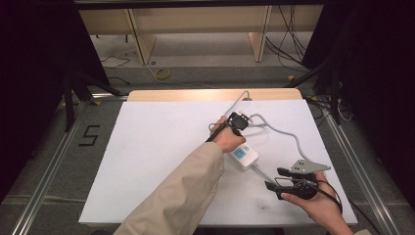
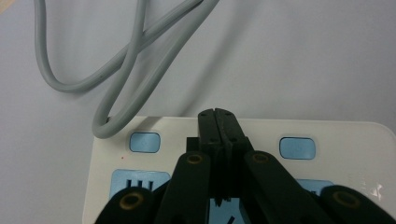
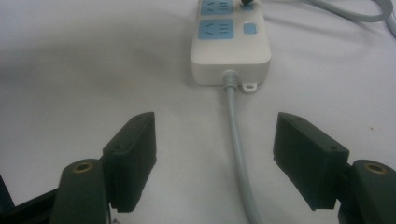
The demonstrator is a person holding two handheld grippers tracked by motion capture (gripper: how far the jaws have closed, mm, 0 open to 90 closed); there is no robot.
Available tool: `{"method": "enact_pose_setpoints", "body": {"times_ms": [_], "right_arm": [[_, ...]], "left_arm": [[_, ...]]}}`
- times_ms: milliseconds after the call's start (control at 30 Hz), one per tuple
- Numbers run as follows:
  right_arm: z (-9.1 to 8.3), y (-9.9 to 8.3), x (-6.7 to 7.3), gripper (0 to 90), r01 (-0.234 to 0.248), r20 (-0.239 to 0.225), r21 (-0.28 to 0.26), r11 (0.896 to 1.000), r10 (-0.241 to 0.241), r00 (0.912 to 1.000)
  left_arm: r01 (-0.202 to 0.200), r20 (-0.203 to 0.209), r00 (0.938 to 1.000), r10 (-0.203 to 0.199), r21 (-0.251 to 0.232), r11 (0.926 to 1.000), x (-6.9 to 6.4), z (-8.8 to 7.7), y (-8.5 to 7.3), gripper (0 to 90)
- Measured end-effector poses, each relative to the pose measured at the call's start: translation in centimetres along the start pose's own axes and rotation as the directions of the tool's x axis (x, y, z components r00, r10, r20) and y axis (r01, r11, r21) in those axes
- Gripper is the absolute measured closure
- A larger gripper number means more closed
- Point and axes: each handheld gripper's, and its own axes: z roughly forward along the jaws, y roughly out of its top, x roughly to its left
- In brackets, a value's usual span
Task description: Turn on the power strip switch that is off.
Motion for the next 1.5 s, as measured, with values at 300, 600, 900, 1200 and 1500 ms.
{"method": "enact_pose_setpoints", "body": {"times_ms": [300,600,900,1200,1500], "right_arm": [[0.02,0.01,0.02,30.6,0.001,-0.001,0.0,1.0,-0.001,1.0],[0.0,0.0,0.02,30.6,0.002,0.0,-0.001,1.0,-0.002,1.0],[0.01,0.02,0.03,30.6,0.003,0.001,-0.002,1.0,-0.003,1.0],[-0.02,0.03,0.05,30.6,0.004,0.0,-0.002,1.0,-0.004,1.0],[0.0,0.03,0.02,30.6,0.004,0.001,-0.002,1.0,-0.004,1.0]], "left_arm": [[-0.001,-0.003,1.0,0.001,0.004,1.0,-0.03,0.04,0.06,90.0],[-0.008,-0.011,0.9999,0.009,0.013,0.9999,-0.19,0.07,0.2,90.0],[-0.008,-0.011,0.9999,0.009,0.018,0.9998,-0.19,0.1,0.27,90.0],[-0.019,-0.013,0.9997,0.019,0.033,0.9993,-0.34,0.17,0.36,90.0],[-0.018,-0.015,0.9997,0.018,0.021,0.9996,-0.32,0.15,0.26,89.9]]}}
